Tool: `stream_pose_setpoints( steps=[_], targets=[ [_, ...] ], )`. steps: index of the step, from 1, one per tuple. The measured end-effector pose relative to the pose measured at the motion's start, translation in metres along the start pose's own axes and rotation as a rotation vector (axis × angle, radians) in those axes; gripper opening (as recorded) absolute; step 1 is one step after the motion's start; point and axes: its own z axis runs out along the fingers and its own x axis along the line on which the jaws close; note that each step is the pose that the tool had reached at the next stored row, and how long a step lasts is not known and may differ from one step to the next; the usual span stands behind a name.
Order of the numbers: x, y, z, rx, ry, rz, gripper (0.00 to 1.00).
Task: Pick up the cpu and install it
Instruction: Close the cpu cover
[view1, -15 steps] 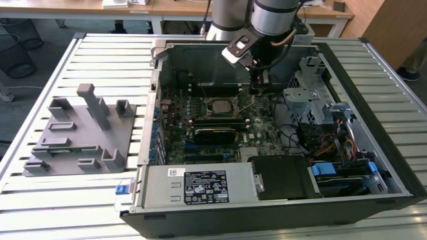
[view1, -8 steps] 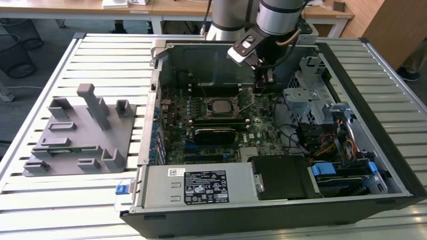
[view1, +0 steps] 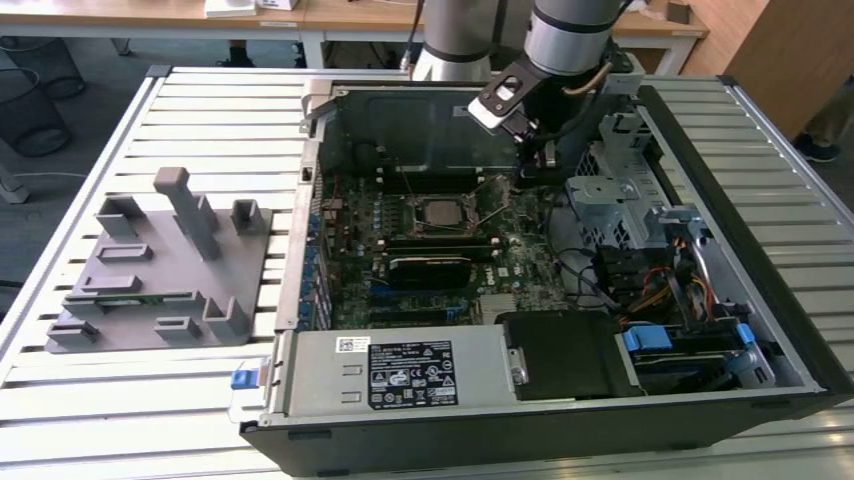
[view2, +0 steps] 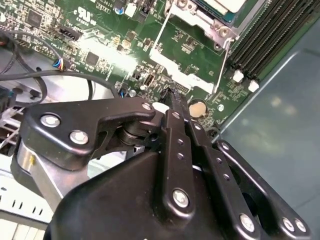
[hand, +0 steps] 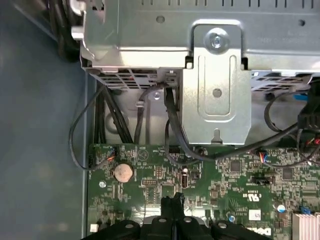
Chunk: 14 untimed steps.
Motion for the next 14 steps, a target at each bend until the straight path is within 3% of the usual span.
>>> stream_pose_setpoints(
  steps=[5, 14],
  targets=[
    [-0.0001, -0.0001, 0.0087, 0.001, 0.0002, 0.0, 0.11],
    [-0.0001, -0.0162, 0.0094, 0.0025, 0.0004, 0.0, 0.11]
  ],
)
